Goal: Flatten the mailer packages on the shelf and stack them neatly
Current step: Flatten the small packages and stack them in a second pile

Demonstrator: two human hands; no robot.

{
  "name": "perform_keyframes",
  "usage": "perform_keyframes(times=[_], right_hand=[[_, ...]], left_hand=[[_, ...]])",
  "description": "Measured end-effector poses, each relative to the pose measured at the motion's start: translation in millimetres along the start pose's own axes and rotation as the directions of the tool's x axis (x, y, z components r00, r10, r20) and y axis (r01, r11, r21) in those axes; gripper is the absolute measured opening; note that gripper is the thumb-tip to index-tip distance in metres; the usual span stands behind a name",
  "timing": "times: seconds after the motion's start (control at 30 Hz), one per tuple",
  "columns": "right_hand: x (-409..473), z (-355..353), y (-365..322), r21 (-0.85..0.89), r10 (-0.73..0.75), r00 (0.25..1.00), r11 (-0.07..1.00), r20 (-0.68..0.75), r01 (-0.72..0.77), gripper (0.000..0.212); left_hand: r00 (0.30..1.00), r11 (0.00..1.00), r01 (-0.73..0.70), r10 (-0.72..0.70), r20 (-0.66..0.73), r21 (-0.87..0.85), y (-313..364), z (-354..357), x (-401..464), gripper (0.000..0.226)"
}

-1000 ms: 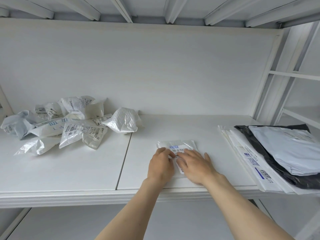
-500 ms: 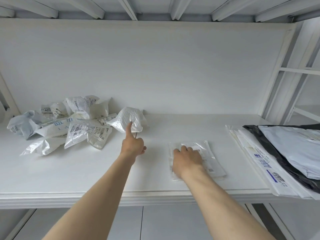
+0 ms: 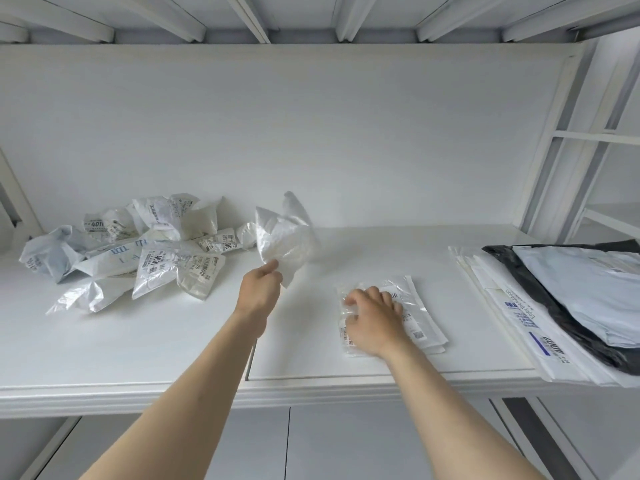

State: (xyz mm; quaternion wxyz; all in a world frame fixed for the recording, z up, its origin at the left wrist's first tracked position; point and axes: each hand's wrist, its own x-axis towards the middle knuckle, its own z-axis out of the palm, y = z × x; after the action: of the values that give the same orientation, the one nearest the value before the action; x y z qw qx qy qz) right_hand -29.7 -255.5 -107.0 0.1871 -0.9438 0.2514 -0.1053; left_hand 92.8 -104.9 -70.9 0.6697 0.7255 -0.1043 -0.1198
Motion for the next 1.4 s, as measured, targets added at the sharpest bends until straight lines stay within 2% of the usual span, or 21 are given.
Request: perform_keyframes(times=[0.1, 0.23, 0.3, 0.37, 0.4, 0.47, 0.5, 0.6, 0.67, 0.77, 0.83, 0.97, 1.0, 1.03, 1.1, 1.17, 1.23, 1.27, 1.3, 1.37, 1.4], right_hand=[[-3, -14, 5, 0.339, 0.081, 0.995, 0.936, 0.063, -0.098, 0.036], [-17, -34, -11, 0.617, 0.109, 0.99, 0.774, 0.093, -0.143, 0.038], [-28, -39, -28, 0.863, 0.153, 0.987, 0.493, 0.041, -0.113, 0.045], [-34, -42, -43, 0.981, 0.205, 0.978, 0.179, 0.03, -0.068, 0.061], [-38, -44, -47, 0.995, 0.214, 0.976, 0.083, 0.036, -0.055, 0.069], [-41, -53, -52, 0.999, 0.189, 0.982, 0.028, 0.019, -0.025, 0.076], [-44, -57, -52, 0.999, 0.176, 0.984, 0.04, 0.005, -0.013, 0.069], [-48, -66, -50, 0.99, 0.147, 0.988, 0.138, -0.046, 0.025, 0.022], [-49, -70, -45, 0.973, 0.184, 0.979, 0.225, -0.089, 0.046, 0.01], [-48, -75, -28, 0.938, 0.314, 0.924, 0.329, -0.219, 0.111, 0.026], [-49, -76, -22, 0.889, 0.309, 0.891, 0.418, -0.332, 0.186, 0.042], [-62, -77, -35, 0.66, 0.149, 0.797, 0.658, -0.585, 0.361, 0.035], [-66, -77, -42, 0.572, 0.075, 0.765, 0.711, -0.64, 0.409, 0.025], [-70, -78, -48, 0.507, -0.003, 0.74, 0.726, -0.673, 0.464, 0.017], [-74, -73, -56, 0.366, -0.18, 0.681, 0.731, -0.71, 0.575, 0.026], [-76, -61, -57, 0.195, -0.4, 0.643, 0.732, -0.654, 0.653, 0.035], [-78, -48, -51, 0.082, -0.538, 0.649, 0.733, -0.538, 0.675, 0.04], [-80, -41, -46, 0.068, -0.562, 0.685, 0.748, -0.463, 0.66, 0.043], [-83, -36, -41, 0.087, -0.555, 0.744, 0.777, -0.372, 0.624, 0.047], [-88, -25, -38, 0.173, -0.483, 0.865, 0.848, -0.134, 0.501, 0.054], [-90, -21, -40, 0.188, -0.436, 0.9, 0.883, -0.009, 0.43, 0.056]], left_hand=[[0.998, 0.992, -0.057, 0.052, -0.047, -0.111, 3, -12, -23, 0.027], [0.999, 0.951, -0.022, 0.01, -0.038, -0.307, 7, -21, -47, 0.016], [1.0, 0.931, 0.015, -0.016, -0.001, -0.364, 9, -25, -56, 0.016], [1.0, 0.937, 0.025, -0.017, 0.027, -0.35, 11, -26, -64, 0.017], [0.999, 0.944, 0.021, -0.012, 0.031, -0.33, 11, -26, -69, 0.018], [1.0, 0.952, -0.004, 0.012, 0.024, -0.306, 14, -26, -76, 0.02], [1.0, 0.957, -0.016, 0.023, 0.02, -0.289, 14, -27, -79, 0.021], [0.999, 0.969, -0.039, 0.046, 0.023, -0.242, 13, -31, -85, 0.02], [0.999, 0.98, -0.041, 0.043, 0.008, -0.197, 9, -35, -85, 0.019], [0.997, 0.986, -0.056, 0.048, -0.056, -0.157, 9, -46, -84, 0.02], [0.991, 0.986, -0.103, 0.091, -0.102, -0.127, 10, -51, -83, 0.018], [0.937, 0.912, -0.279, 0.327, -0.122, 0.301, 7, -45, -87, 0.01], [0.946, 0.926, -0.272, 0.307, -0.101, 0.263, 9, -42, -88, 0.012], [0.972, 0.972, -0.208, 0.218, -0.084, 0.109, 13, -39, -89, 0.015], [0.998, 0.957, 0.057, -0.059, 0.001, -0.284, 22, -40, -87, 0.038], [0.968, 0.796, 0.245, -0.23, 0.098, -0.554, 24, -50, -82, 0.067], [0.95, 0.665, 0.308, -0.248, 0.187, -0.681, 18, -66, -72, 0.083], [0.946, 0.68, 0.324, -0.246, 0.211, -0.658, 17, -74, -71, 0.082], [0.943, 0.756, 0.332, -0.244, 0.227, -0.564, 14, -81, -71, 0.075], [0.944, 0.927, 0.293, -0.241, 0.225, -0.233, 6, -89, -73, 0.064], [0.954, 0.964, 0.249, -0.227, 0.194, -0.098, 0, -88, -73, 0.075]])
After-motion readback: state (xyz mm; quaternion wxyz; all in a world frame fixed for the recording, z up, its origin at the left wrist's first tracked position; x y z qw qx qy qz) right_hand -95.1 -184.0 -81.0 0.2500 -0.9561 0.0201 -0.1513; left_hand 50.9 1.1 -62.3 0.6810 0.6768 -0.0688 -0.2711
